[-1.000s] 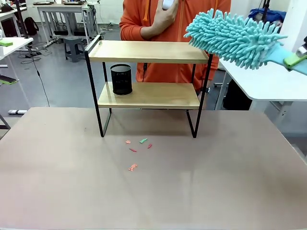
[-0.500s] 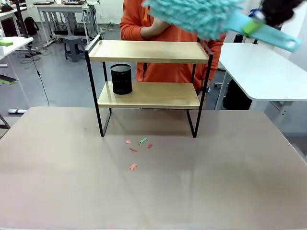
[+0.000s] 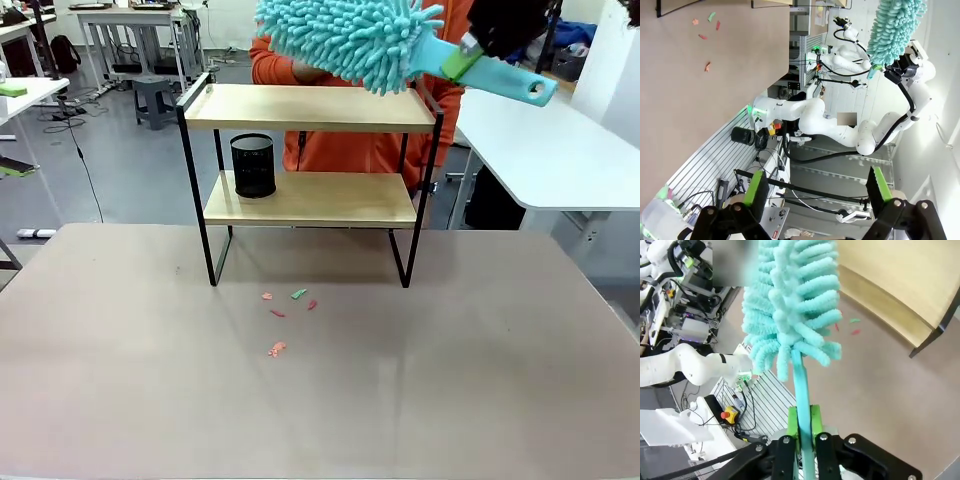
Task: Clean the shelf.
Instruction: Clean the remaining tier of the Shelf with the Duster once objects are removed.
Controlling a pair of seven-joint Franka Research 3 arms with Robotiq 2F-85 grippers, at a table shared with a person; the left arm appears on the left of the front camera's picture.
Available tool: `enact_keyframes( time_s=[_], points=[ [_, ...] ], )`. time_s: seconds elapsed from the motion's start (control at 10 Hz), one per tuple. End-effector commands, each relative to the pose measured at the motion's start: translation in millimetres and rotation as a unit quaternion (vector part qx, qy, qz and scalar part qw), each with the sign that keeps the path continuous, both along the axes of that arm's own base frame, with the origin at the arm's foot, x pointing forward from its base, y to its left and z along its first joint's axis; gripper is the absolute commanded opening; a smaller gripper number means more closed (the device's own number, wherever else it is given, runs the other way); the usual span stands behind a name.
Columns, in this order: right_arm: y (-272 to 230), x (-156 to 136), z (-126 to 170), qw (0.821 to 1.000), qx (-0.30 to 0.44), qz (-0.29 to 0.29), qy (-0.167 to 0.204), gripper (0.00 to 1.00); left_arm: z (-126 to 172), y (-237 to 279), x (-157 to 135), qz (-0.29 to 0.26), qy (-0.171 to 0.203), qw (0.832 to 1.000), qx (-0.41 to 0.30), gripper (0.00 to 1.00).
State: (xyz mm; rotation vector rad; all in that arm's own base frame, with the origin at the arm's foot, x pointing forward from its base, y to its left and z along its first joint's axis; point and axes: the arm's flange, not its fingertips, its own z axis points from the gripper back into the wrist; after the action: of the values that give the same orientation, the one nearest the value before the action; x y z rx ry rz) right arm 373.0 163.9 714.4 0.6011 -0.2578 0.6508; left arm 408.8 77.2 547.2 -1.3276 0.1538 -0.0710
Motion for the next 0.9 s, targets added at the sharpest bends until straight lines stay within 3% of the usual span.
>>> enact_keyframes(
  time_s=[0.0,0.2,0.6,0.8],
  points=[
    [22,-2,-7,0.999,-0.045,-0.016,0.014,0.12,3,-1,-2,0.0,-0.004,1.0,-0.009,1.0],
    [66,3,-4,0.998,-0.048,-0.033,-0.014,0.12,3,-1,-2,0.0,-0.004,1.0,-0.009,1.0],
    [133,26,-22,0.982,-0.086,-0.165,-0.013,0.12,3,-1,-2,0.0,-0.004,1.0,-0.009,1.0],
    [159,40,-32,0.977,-0.101,-0.186,-0.012,0.12,3,-1,-2,0.0,-0.004,1.0,-0.009,1.0]
  ],
)
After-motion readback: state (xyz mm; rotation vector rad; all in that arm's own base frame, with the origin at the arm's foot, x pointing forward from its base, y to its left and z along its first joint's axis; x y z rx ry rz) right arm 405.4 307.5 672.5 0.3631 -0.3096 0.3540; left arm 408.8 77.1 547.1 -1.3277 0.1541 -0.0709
